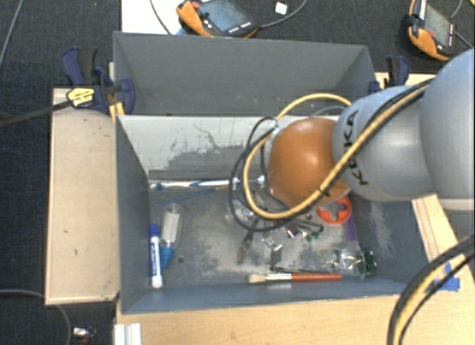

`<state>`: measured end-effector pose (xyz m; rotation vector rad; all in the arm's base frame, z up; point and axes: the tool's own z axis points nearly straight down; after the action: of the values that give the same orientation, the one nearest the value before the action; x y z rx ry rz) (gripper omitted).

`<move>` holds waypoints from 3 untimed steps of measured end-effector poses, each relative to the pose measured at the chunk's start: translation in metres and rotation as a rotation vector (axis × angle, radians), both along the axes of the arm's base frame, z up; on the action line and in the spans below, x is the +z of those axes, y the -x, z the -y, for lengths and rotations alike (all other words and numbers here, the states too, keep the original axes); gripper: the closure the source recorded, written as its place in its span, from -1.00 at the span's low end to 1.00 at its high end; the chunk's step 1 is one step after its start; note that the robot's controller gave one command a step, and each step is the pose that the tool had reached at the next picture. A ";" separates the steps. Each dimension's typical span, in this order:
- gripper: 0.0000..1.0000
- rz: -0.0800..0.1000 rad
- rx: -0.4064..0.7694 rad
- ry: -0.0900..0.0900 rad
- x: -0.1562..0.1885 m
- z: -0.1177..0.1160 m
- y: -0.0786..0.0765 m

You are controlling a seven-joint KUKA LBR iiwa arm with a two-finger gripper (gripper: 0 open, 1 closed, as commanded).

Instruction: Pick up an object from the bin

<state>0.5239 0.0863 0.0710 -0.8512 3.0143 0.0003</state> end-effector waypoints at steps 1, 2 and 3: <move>1.00 -0.004 0.075 -0.001 0.000 -0.015 0.013; 1.00 -0.004 0.074 -0.001 0.000 -0.015 0.013; 1.00 -0.004 0.073 -0.002 0.001 -0.015 0.013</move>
Offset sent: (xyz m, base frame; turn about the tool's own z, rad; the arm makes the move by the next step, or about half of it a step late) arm 0.0000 0.0000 0.0000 0.0000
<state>0.5111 0.1014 0.0718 -0.9616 2.9846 0.0051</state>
